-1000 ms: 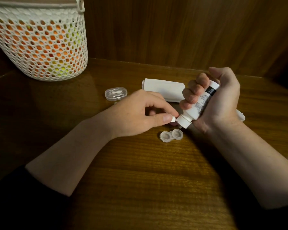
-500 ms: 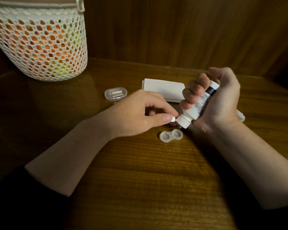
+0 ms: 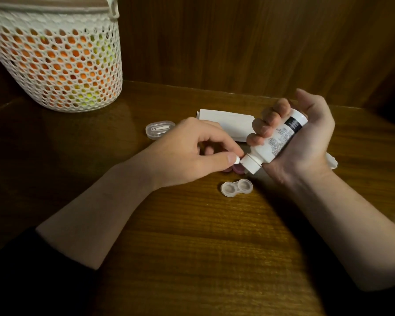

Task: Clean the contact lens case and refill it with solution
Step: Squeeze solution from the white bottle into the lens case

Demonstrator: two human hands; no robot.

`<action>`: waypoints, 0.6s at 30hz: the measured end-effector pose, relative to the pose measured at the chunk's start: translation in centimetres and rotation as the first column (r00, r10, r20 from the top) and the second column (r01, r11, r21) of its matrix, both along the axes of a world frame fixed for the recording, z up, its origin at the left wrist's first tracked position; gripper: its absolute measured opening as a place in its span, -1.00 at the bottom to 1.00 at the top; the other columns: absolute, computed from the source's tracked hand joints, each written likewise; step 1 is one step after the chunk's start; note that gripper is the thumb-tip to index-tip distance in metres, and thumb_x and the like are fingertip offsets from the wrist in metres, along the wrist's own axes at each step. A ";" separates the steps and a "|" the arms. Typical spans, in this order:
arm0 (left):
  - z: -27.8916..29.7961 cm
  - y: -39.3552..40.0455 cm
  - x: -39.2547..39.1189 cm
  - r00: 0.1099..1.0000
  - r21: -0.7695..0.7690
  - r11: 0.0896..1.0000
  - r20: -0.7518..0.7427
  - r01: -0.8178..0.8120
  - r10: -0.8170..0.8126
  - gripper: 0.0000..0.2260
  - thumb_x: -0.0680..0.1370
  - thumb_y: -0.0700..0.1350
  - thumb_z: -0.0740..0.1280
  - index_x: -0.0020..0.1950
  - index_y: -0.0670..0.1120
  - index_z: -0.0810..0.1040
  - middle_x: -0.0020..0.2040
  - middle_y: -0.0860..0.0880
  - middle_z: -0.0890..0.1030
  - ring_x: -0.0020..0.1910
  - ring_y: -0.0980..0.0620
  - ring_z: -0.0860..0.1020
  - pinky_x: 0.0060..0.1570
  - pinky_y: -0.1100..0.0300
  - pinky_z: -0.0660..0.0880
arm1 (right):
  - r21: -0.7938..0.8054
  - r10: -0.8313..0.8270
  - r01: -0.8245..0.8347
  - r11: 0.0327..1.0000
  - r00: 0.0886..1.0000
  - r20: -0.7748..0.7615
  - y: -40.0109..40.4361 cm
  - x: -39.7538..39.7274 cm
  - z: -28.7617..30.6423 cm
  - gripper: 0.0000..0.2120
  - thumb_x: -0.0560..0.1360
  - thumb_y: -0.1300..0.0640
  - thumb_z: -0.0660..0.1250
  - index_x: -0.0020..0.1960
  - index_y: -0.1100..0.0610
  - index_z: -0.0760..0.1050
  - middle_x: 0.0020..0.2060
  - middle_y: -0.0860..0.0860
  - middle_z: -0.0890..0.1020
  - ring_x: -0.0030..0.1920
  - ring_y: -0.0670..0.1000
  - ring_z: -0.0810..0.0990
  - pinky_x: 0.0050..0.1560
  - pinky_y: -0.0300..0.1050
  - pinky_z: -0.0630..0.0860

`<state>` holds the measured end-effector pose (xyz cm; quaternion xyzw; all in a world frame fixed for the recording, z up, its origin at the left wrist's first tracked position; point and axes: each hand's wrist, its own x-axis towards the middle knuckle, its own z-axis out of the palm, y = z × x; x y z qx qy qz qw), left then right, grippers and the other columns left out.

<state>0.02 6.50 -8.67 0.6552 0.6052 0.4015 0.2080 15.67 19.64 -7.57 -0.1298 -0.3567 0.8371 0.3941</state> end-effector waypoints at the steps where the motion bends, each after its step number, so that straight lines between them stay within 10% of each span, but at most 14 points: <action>1: 0.1 -0.1 0.0 1.000 0.008 1.000 -0.002 0.001 -0.001 -0.85 0.63 -0.18 0.46 0.12 0.01 0.79 -0.09 0.13 0.68 -0.21 0.14 0.52 -0.24 0.29 0.44 | -0.009 0.006 -0.006 1.000 1.000 -0.009 -0.2 -0.1 -0.1 -0.61 0.62 -0.07 0.19 -0.33 0.07 0.39 -0.47 -0.02 0.43 -0.50 -0.02 0.41 -0.43 -0.21 0.39; 18: 0.8 -0.7 0.1 0.999 -0.057 0.998 -0.036 -0.008 0.006 -0.88 0.53 -0.26 0.49 -0.05 -0.08 0.80 -0.21 0.14 0.68 -0.26 0.18 0.56 -0.27 0.31 0.50 | 0.020 0.057 -0.058 0.998 0.998 0.021 -1.6 -1.1 -0.9 -0.60 0.61 0.00 0.15 -0.39 0.07 0.31 -0.52 -0.02 0.38 -0.55 -0.02 0.35 -0.47 -0.23 0.33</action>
